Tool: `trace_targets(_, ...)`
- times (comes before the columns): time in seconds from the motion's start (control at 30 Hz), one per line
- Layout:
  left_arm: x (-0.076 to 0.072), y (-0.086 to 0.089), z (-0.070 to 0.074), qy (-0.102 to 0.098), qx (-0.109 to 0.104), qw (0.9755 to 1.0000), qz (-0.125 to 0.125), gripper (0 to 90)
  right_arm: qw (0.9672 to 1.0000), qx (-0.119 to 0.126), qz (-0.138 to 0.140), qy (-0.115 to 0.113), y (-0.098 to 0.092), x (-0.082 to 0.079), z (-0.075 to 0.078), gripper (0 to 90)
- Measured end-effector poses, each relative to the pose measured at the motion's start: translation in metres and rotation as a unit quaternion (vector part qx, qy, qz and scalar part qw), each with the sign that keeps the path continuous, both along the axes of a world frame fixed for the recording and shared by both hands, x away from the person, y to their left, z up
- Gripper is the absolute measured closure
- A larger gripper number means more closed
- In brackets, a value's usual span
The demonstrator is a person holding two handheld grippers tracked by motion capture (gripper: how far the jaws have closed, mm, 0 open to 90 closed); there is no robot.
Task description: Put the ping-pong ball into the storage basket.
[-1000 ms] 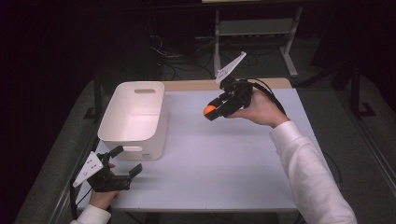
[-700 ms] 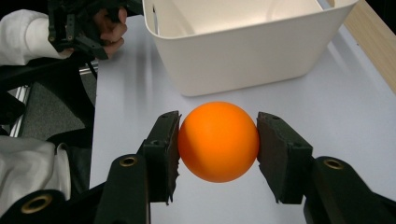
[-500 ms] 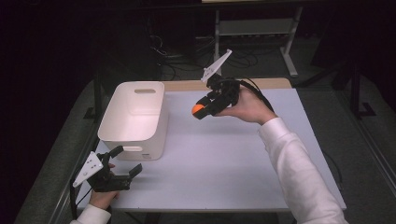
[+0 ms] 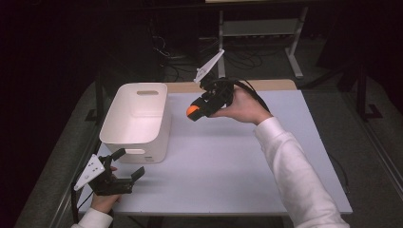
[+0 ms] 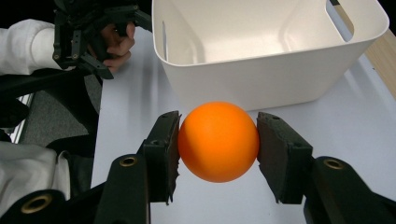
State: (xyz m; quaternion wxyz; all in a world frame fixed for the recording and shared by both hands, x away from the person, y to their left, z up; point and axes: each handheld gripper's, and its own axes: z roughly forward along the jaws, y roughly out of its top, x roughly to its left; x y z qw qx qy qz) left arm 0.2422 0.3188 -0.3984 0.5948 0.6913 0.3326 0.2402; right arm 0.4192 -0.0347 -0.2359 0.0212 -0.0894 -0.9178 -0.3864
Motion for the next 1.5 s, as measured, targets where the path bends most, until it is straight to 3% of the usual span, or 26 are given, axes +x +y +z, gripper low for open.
trace_targets(1.03, 0.000, 0.000, 0.000, 0.002, -0.003, 1.0000, -0.002, 0.0, 1.0000, 0.003, 0.002, 0.002, 0.027, 0.015, 0.001, 49.8)
trace_targets(1.5, 0.000, 0.000, 0.000, 0.002, -0.003, 1.0000, -0.002, 0.0, 0.9998, 0.001, 0.020, -0.007, 0.047, 0.014, 0.005, 49.8)
